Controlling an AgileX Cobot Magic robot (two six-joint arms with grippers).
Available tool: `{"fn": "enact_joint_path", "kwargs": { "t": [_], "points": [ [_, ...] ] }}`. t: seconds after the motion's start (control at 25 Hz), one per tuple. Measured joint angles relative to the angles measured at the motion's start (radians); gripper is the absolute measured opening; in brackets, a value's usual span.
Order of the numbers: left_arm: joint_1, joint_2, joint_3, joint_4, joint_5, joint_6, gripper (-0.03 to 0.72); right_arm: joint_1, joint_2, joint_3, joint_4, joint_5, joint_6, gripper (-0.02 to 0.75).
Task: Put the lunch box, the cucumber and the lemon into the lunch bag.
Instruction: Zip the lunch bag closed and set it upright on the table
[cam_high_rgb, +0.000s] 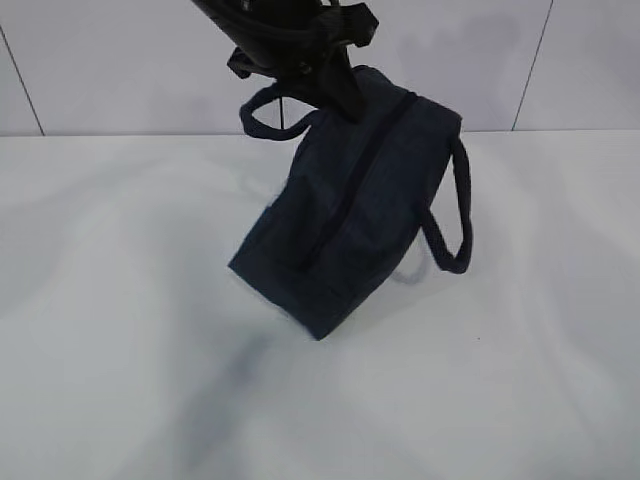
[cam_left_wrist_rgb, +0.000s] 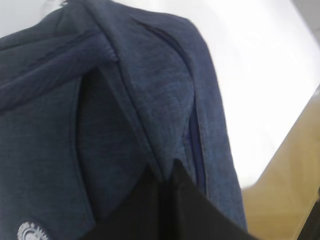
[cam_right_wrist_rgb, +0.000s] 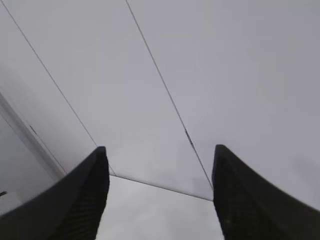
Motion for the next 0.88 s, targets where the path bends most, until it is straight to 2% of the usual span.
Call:
{"fn": "enact_joint_path", "kwargs": {
  "t": [0.2, 0.44, 0.56, 0.68, 0.88],
  "points": [
    [0.046, 0.064, 0.000, -0.029, -0.092, -0.087, -0.008, 0.000, -0.003, 0.000, -0.055, 0.007, 0.044, 0.492],
    [0.087, 0.137, -0.007, -0.037, -0.075, -0.128, -0.008, 0.000, -0.003, 0.000, -0.075, 0.013, 0.069, 0.493],
    [0.087, 0.141, -0.009, 0.001, -0.068, -0.134, 0.011, 0.000, -0.003, 0.000, -0.085, 0.017, 0.079, 0.492],
    [0.088, 0.141, -0.009, 0.058, -0.063, -0.143, 0.090, 0.000, -0.003, 0.000, -0.105, 0.019, 0.098, 0.492],
    [0.111, 0.129, -0.009, 0.130, -0.058, -0.174, 0.327, 0.000, -0.003, 0.000, -0.153, 0.024, 0.158, 0.492]
  ]
}}
